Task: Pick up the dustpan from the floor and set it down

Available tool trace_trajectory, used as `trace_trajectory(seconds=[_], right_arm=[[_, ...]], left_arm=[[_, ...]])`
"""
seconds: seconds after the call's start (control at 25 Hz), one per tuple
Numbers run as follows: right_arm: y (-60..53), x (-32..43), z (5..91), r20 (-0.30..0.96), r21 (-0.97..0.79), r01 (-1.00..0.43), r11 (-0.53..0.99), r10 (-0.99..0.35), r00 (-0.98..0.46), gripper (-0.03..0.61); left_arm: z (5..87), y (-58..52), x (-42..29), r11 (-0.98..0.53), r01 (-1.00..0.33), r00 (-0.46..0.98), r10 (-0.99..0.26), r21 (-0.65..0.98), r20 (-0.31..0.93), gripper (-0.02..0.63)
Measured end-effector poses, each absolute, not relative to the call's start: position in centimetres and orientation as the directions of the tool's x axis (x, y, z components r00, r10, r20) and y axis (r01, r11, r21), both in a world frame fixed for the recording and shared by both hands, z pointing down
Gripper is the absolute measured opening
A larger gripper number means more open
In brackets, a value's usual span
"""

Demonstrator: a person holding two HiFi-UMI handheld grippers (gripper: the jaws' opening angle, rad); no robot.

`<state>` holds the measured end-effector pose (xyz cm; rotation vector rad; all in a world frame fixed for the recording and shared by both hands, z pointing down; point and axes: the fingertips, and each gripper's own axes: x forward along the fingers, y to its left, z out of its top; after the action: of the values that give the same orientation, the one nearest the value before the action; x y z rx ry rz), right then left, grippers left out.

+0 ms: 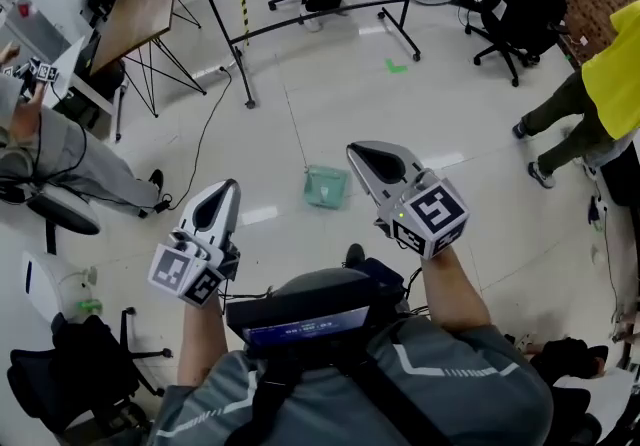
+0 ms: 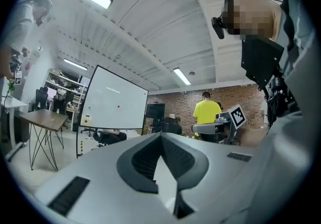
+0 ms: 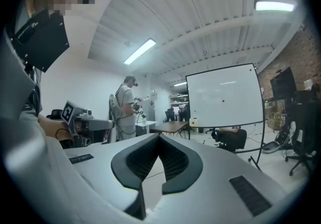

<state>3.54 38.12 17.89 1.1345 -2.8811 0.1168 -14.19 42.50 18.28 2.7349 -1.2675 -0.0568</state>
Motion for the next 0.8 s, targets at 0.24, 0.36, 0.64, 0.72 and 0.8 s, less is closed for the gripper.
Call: trace_trajectory(seconds=[0.24,0.36,0.64,0.72,0.8], right_arm=[[31.0,2.4,18.1,0.057,-0.071,-0.641,0.764,-0.638,-0.768,0.02],[28.9,1.6,17.8,0.033,-0.042,-0.657,0.752,-0.657,-0.753,0.02],[26.1,-0.3,17.2,0.047,-0.022,-0.718,0.695,-0.717,-0.696,0.02],[25.6,-0.1,17.1,0.056,-0.01,-0.735,0.678,-0.734,-0.677,0.021],[25.7,-0.1,17.1,0.058,-0.014,-0.738,0.674,-0.737,-0.674,0.021]], left_arm=[[17.6,35.4,-13.8,-0.632,-0.763,0.638,-0.77,0.134,-0.001,0.023],[17.5,33.0,-14.5,-0.657,-0.735,0.661,-0.749,0.169,-0.038,0.025],[17.4,29.5,-17.3,-0.701,-0.699,0.706,-0.708,0.141,-0.021,0.023],[17.8,29.0,-17.3,-0.714,-0.685,0.72,-0.694,0.143,-0.012,0.023],[18.1,28.8,-17.0,-0.724,-0.675,0.731,-0.682,0.144,-0.003,0.023]])
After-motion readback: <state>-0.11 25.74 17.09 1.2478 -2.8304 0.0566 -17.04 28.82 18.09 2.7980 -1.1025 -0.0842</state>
